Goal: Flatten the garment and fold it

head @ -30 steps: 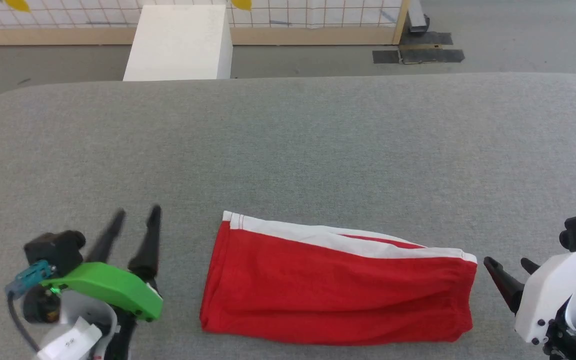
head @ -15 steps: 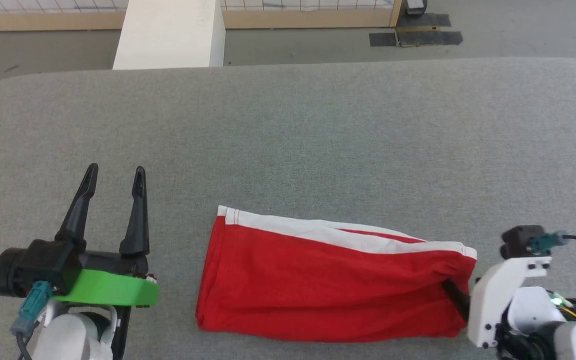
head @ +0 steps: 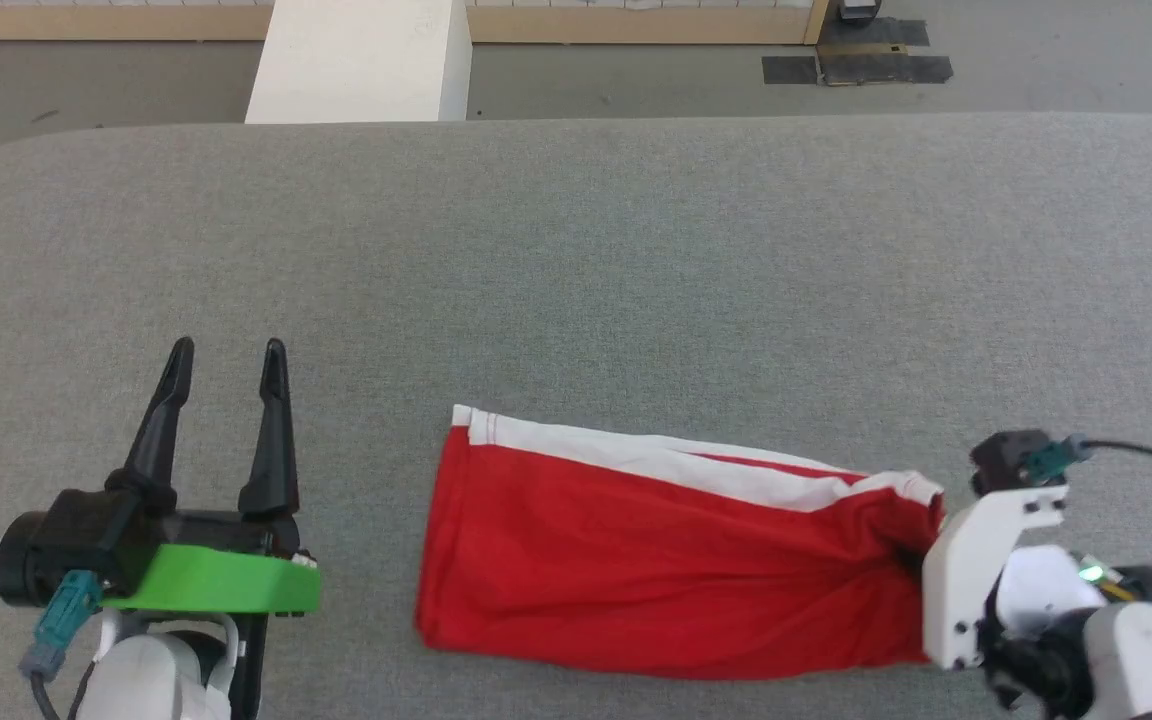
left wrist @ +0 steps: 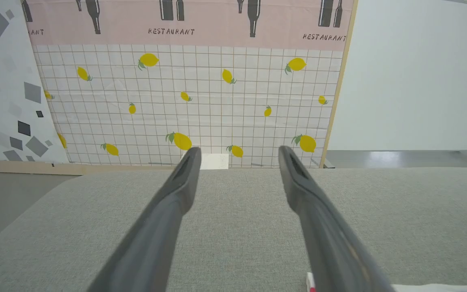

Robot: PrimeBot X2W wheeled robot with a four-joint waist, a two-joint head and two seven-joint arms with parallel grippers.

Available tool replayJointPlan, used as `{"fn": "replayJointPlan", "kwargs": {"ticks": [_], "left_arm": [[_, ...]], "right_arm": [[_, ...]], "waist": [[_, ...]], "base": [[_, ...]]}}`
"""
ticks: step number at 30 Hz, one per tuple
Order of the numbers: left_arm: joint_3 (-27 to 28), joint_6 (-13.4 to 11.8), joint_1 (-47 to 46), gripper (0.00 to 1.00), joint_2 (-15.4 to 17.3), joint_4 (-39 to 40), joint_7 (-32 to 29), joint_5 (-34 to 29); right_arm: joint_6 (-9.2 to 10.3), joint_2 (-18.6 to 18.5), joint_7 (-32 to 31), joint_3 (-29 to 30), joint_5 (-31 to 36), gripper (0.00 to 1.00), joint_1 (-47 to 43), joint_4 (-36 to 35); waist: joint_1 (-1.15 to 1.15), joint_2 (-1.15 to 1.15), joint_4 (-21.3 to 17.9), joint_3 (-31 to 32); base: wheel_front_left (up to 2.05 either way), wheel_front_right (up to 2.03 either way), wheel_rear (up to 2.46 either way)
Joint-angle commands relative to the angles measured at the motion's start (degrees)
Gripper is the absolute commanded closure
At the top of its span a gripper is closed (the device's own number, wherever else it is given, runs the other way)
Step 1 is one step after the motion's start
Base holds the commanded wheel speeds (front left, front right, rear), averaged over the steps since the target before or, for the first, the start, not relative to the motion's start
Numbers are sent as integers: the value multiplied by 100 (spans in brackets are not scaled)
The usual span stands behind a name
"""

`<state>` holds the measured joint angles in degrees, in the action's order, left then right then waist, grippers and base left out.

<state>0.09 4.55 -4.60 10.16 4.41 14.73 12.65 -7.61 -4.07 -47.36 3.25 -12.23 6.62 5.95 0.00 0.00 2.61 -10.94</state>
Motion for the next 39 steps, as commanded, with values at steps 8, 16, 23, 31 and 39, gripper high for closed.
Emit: {"fn": "replayJointPlan", "kwargs": {"ticks": [8, 16, 23, 31, 39], "left_arm": [[204, 177, 22, 0, -205, -39, 27, -144], [268, 248, 69, 0, -334, -99, 27, -228], [349, 271, 162, 0, -389, -93, 27, -297], [293, 285, 187, 0, -481, -111, 27, -324], [217, 291, 196, 0, -488, -131, 27, -311]], "right_arm": [[12, -1286, -380, 378, 10, 100, 668, 273], [12, -1859, -1118, 463, 68, 100, 825, 374], [12, -1920, -2382, -175, -327, 100, 737, -836], [12, -1020, -2746, -795, -665, 100, 601, -1813], [12, -369, -2042, -1556, -541, 100, 774, -1134]], "waist": [[0, 0, 31, -28], [0, 0, 106, -3], [0, 0, 98, 138], [0, 0, 115, 205], [0, 0, 228, 199]], "base": [[0, 0, 0], [0, 0, 0], [0, 0, 0], [0, 0, 0], [0, 0, 0]]}}
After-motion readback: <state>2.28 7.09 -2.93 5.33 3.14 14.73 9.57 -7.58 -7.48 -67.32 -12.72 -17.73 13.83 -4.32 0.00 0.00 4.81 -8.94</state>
